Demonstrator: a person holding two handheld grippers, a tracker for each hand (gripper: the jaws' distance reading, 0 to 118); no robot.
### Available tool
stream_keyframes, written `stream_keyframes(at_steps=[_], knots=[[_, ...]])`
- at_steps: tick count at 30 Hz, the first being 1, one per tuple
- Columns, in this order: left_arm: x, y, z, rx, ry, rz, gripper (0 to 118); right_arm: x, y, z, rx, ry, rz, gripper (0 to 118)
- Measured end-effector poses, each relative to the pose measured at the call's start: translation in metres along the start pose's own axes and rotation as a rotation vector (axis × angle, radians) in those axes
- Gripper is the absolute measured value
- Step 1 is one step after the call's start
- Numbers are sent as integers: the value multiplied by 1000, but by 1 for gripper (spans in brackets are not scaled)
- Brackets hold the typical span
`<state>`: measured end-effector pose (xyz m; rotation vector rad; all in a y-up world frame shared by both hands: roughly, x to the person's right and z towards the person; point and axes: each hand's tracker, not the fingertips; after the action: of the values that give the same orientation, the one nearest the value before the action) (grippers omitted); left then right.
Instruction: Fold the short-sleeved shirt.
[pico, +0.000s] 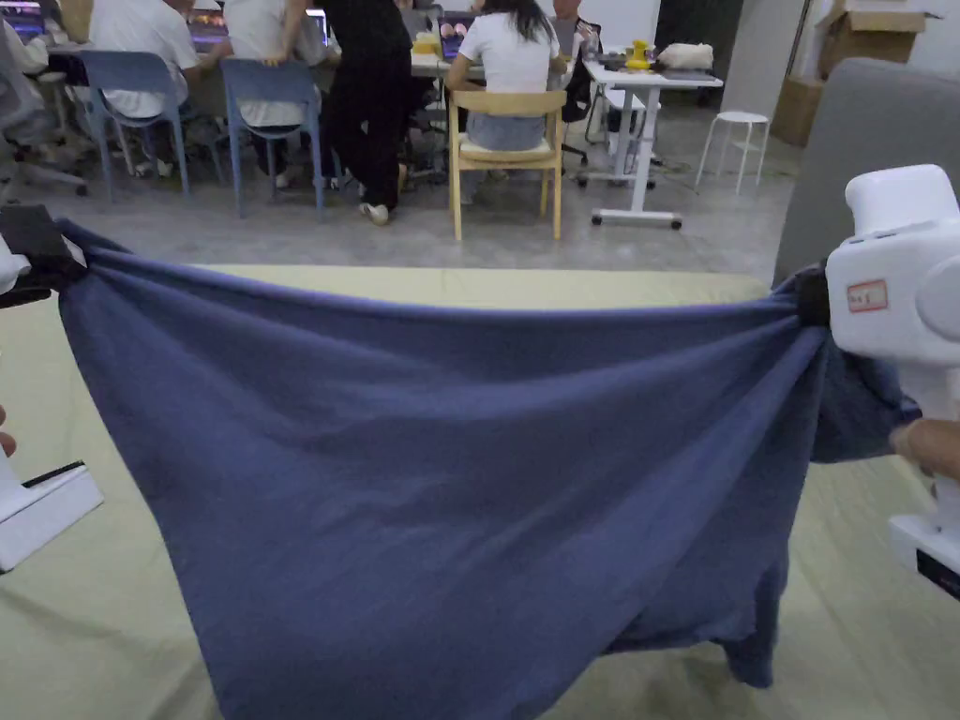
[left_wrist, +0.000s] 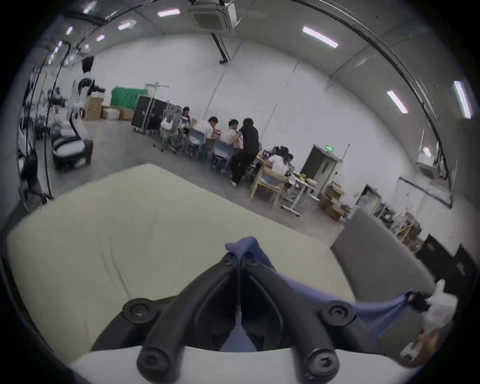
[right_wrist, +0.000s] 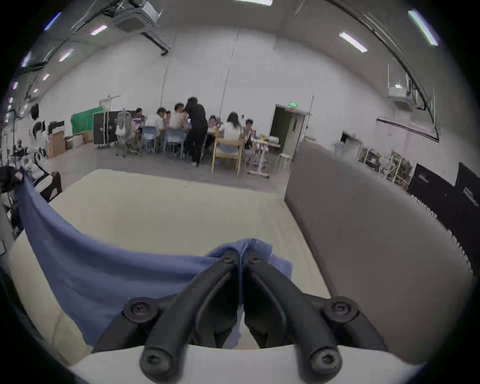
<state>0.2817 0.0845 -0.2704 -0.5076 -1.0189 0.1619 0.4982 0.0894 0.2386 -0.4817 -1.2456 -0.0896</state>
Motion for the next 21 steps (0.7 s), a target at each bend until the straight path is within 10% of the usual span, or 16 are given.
stream_keyframes(at_steps=[7,21], knots=[[36,59,-35,75,72,-160,0,-12,89,-36,-6,-79,170,4],[36,17,-117,-131,145,-228,0,-15,85,-126,-190,36,44,4]])
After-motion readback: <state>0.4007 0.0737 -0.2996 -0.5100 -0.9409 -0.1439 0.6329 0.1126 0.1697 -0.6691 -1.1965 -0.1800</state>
